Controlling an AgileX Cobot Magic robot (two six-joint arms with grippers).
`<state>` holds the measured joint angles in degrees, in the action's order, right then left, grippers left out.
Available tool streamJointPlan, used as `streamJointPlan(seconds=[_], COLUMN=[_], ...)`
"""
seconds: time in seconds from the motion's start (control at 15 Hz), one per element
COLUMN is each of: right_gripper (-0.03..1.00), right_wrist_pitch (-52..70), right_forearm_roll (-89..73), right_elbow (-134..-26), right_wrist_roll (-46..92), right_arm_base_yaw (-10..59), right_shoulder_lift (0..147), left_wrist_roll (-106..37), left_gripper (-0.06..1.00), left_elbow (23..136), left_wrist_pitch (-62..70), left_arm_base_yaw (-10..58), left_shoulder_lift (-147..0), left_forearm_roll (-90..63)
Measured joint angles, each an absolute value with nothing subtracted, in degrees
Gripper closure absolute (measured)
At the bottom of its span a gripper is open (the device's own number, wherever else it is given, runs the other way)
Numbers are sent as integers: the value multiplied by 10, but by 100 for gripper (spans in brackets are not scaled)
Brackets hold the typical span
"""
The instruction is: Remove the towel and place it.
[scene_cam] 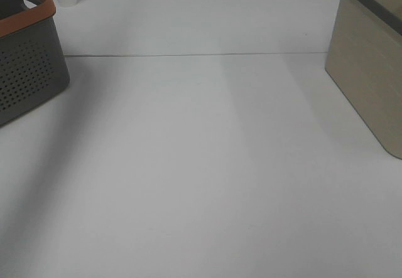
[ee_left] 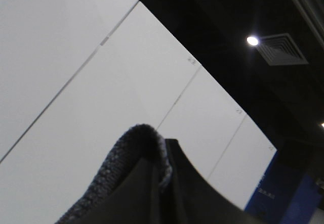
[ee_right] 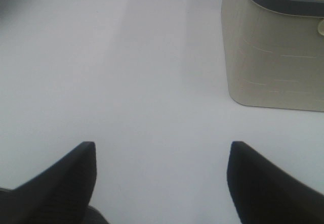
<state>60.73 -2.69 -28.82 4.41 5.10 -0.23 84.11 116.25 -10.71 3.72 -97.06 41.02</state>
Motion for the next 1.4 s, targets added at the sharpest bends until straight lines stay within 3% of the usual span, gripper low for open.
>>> streamJointPlan(seconds=[0.4,0.53,1.2,1.4], right_gripper=[25,25,25,25], right_wrist_pitch=[607,607,603,596], right_forearm_roll=[-27,-27,-91,-140], right_elbow=[-288,-288,-288,-288], right_wrist_roll=[44,44,45,81], right_arm_base_yaw=[51,51,51,51], right_shoulder_lift=[-2,-2,-2,-2], left_wrist_roll=[841,857,879,878], left_gripper=[94,94,94,94], left_elbow=[1152,1075,788,777], left_wrist_pitch=[-123,-180,-418,-470], left_arm_base_yaw=[152,182,182,182], left_shoulder_lift=[-993,-990,-992,-992], left_forearm_roll=[533,604,774,833])
